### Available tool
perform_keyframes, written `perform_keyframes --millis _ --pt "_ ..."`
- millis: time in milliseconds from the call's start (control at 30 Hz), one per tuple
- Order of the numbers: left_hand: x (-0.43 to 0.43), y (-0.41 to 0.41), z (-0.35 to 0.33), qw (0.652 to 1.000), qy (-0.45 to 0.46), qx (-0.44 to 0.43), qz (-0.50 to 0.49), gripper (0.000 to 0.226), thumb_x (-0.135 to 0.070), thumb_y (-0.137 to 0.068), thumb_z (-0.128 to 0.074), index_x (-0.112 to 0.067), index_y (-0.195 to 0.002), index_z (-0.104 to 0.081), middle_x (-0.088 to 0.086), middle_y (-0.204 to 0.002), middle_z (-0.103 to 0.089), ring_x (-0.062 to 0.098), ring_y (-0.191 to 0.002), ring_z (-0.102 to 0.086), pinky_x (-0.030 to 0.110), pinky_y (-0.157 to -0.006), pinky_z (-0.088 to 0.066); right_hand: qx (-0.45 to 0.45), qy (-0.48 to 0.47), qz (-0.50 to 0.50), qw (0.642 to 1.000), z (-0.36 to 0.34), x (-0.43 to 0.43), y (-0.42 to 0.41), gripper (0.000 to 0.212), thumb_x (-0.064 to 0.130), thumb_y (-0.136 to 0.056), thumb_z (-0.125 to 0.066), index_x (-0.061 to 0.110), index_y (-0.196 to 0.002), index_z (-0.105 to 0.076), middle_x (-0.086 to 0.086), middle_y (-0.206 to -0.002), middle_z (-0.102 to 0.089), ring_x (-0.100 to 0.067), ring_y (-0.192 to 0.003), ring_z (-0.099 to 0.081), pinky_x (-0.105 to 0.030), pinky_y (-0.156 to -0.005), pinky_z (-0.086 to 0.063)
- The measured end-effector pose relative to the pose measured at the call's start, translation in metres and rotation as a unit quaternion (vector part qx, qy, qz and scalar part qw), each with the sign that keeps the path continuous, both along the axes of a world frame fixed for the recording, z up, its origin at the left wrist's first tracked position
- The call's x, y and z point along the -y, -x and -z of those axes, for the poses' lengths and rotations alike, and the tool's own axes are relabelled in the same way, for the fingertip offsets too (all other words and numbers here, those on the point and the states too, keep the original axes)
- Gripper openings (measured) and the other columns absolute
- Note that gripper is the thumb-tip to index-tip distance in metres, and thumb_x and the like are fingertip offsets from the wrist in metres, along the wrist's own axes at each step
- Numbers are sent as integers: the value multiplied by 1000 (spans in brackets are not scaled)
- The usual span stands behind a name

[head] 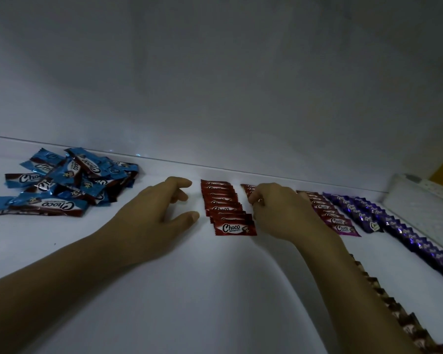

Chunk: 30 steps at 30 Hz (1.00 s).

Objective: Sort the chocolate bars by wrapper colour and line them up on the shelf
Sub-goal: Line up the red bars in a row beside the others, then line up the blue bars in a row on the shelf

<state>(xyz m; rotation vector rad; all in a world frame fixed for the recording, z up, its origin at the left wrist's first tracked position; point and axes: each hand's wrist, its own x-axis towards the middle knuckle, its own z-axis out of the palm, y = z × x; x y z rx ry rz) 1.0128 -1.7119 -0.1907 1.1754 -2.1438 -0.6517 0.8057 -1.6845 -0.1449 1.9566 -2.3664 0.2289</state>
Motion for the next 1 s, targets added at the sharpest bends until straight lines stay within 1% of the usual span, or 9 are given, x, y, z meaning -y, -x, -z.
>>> perform_keyframes --millis 167,333,467,533,633,733,800,867,1000 --pt "0 -1 2 1000 4 -11 6 56 -37 -90 -55 -31 -141 -33 -13 -125 -51 6 -116 -46 27 -98 -43 5 -22 -7 1000 2 1 -2 28 14 -94 -43 16 -104 -69 0 -111 -66 -21 -104 -57 -40 -102 -27" --pt "-2 -1 1 995 85 -52 -14 52 -38 -87 -54 -33 -137 -39 -18 -112 -53 3 -109 -49 26 -93 -41 5 -5 -6 1000 3 -1 0 27 13 -94 -43 17 -105 -67 1 -110 -65 -21 -103 -58 -40 -101 -29" --pt "7 -17 -6 971 223 62 -61 48 -45 -92 -52 -29 -137 -45 -6 -121 -59 16 -111 -52 41 -98 -38 -18 60 5 998 4 -2 -3 21 24 -97 -40 21 -107 -58 2 -106 -63 -20 -98 -57 -42 -102 -28" --pt "20 -38 -12 950 261 97 -138 58 -56 -85 -46 -25 -134 -48 4 -124 -61 28 -113 -54 49 -97 -38 -45 98 -5 994 7 -2 -12 27 35 -98 -39 22 -117 -54 0 -114 -60 -19 -106 -54 -41 -100 -32" --pt "40 -74 -13 927 202 176 -264 82 -78 -74 -36 -27 -137 -45 9 -138 -50 36 -126 -42 59 -102 -29 -19 152 -75 985 17 -7 -35 35 41 -96 -42 23 -126 -48 0 -122 -53 -18 -111 -49 -36 -97 -35" --pt "49 -92 0 931 64 223 -283 91 -92 -64 -31 -38 -136 -43 1 -145 -38 32 -131 -36 58 -106 -28 18 164 -152 975 23 -13 -57 35 40 -96 -44 23 -126 -46 1 -123 -50 -17 -110 -48 -30 -93 -37" --pt "51 -94 8 942 22 190 -277 86 -90 -65 -35 -40 -135 -45 2 -140 -41 32 -127 -39 51 -103 -36 26 154 -181 971 26 -15 -64 36 41 -97 -41 25 -129 -44 3 -126 -49 -15 -113 -47 -28 -95 -36" --pt "53 -93 11 941 24 187 -283 76 -84 -70 -42 -41 -132 -46 3 -133 -47 31 -121 -43 45 -98 -40 36 144 -196 969 31 -17 -68 34 41 -97 -39 27 -128 -43 5 -127 -48 -14 -115 -45 -28 -96 -35" --pt "56 -92 9 931 29 212 -297 60 -75 -78 -46 -44 -130 -43 0 -129 -47 28 -120 -43 42 -97 -37 84 130 -241 958 36 -15 -77 34 43 -97 -39 30 -129 -42 10 -126 -47 -10 -114 -44 -27 -97 -36"
